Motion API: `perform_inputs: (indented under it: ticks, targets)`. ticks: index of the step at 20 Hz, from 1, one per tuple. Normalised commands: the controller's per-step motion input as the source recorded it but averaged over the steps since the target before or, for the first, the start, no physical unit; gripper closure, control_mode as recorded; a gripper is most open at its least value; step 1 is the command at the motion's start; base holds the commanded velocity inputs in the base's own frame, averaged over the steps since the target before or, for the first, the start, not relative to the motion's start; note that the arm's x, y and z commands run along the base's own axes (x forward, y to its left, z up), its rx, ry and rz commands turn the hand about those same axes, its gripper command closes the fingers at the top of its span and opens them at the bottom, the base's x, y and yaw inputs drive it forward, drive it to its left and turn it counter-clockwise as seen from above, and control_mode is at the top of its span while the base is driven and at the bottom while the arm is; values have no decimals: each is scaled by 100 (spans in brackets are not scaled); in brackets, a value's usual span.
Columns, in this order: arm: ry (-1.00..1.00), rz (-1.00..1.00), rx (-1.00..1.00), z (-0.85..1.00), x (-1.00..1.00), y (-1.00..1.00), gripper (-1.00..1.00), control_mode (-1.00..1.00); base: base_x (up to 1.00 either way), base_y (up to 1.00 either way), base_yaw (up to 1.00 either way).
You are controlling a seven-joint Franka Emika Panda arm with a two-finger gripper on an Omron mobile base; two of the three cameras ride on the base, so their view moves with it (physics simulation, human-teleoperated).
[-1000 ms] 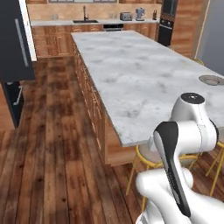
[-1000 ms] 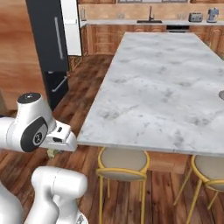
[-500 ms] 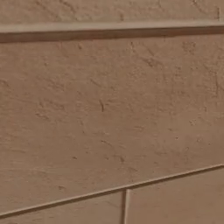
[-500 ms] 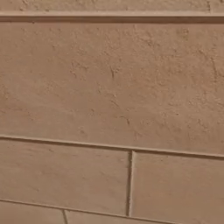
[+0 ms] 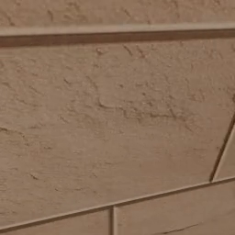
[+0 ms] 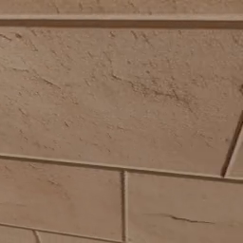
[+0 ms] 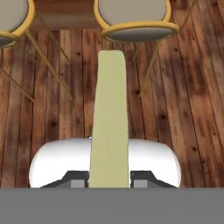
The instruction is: Retrieve the butter from the fridge and place it on a plate on the dining table. Then retrieve the butter knife by the fridge and place it near the plate.
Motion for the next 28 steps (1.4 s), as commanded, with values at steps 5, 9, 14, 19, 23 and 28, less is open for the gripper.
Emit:
perform_inputs:
  ticks: [5,9,14,19,23,28]
  targets:
    - [0,0,0,0,0,0,100,100,36,-100,5]
    - [0,0,0,0,0,0,100,100,58,-100,9]
    - [0,0,0,0,0,0,100,100,68,-100,11]
    - [0,0,0,0,0,0,100,100,53,-100,16]
    - [0,0,0,0,0,0,100,100,26,-100,29]
    - [0,0,0,0,0,0,100,100,30,-98,35]
